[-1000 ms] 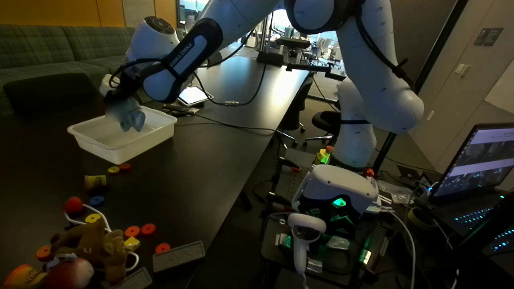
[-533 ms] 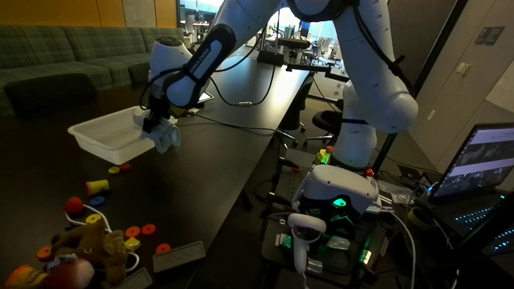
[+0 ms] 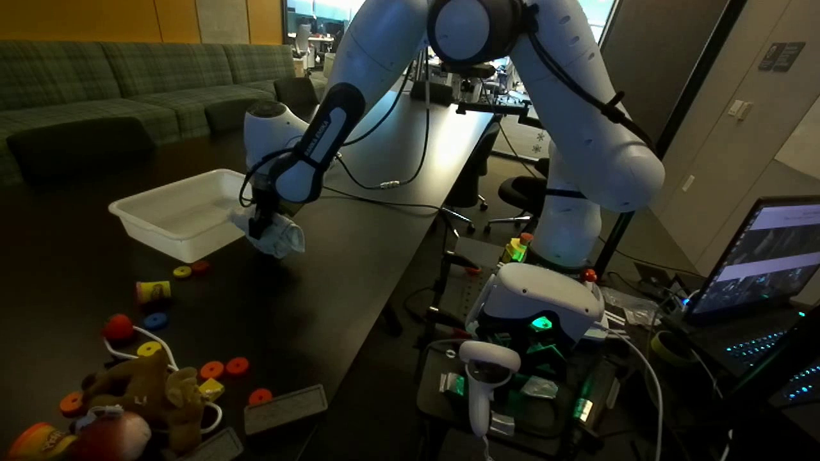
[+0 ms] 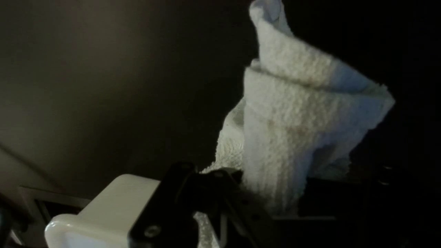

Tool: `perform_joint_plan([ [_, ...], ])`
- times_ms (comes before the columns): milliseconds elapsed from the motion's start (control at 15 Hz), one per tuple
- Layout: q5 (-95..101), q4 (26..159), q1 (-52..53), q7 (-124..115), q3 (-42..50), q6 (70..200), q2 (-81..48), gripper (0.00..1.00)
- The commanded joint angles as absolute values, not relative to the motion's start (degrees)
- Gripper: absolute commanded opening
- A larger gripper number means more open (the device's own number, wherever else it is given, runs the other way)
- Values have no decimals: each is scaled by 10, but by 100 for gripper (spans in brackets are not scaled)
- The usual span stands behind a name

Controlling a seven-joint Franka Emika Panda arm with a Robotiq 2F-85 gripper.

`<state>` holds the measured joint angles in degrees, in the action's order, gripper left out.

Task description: Use the towel to push all the objects on the table to the left

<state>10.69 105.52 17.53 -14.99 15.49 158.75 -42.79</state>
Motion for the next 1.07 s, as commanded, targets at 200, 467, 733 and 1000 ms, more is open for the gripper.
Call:
perform_joint_plan([
  [200, 84, 941, 161, -185, 119, 1560, -523, 2],
  [467, 72, 903, 168, -203, 108, 1565, -559, 2],
  [733, 50, 854, 169, -231, 107, 1569, -592, 2],
  [1000, 28, 812, 171, -265, 112, 1572, -619, 2],
])
